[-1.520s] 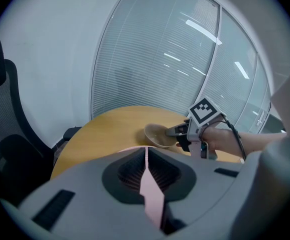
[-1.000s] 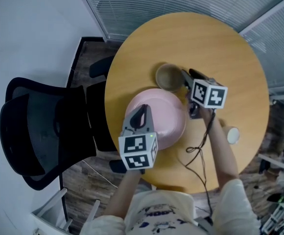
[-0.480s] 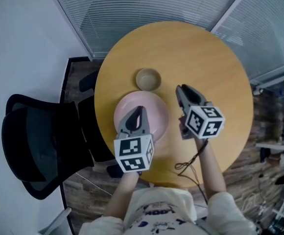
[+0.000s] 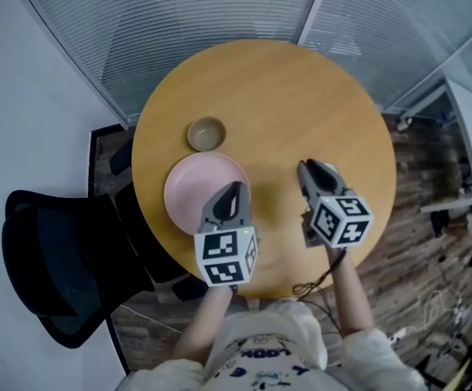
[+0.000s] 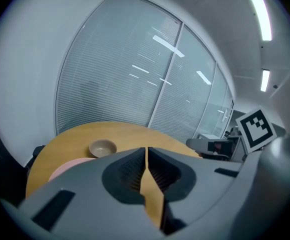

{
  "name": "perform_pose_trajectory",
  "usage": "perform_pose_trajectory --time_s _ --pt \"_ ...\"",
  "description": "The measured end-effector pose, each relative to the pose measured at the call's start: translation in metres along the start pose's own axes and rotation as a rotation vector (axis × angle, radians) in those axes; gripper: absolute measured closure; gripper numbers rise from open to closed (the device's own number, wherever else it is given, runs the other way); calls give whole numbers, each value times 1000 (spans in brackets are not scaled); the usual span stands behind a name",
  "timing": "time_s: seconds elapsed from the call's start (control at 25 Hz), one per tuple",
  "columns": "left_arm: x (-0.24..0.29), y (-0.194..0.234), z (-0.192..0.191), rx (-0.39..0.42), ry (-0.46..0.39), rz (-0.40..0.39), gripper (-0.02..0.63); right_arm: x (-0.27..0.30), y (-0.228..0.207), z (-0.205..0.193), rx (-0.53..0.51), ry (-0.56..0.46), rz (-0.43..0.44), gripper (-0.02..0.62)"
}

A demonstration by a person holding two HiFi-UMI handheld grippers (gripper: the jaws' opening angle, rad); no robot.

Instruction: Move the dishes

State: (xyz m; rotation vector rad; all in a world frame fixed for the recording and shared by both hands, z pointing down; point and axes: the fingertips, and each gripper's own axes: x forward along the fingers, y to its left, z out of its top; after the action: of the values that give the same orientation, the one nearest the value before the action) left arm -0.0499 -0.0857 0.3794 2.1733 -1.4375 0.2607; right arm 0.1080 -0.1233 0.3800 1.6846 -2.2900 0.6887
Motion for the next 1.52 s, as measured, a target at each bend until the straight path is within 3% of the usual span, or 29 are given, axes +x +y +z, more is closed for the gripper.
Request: perform_pose_trajectory --time_s 0.4,0.72,1.2,1.52 --pt "15 -73 -29 32 35 -25 588 -63 -83 -26 38 2 -50 532" --pt "26 -123 -68 -6 58 60 588 -87 -152 -52 -81 73 -42 531" --pt "48 -152 -103 -26 81 160 588 -60 -171 -96 -253 163 130 476" --pt "63 -160 -126 -28 128 162 588 -40 -169 -109 -316 182 221 468"
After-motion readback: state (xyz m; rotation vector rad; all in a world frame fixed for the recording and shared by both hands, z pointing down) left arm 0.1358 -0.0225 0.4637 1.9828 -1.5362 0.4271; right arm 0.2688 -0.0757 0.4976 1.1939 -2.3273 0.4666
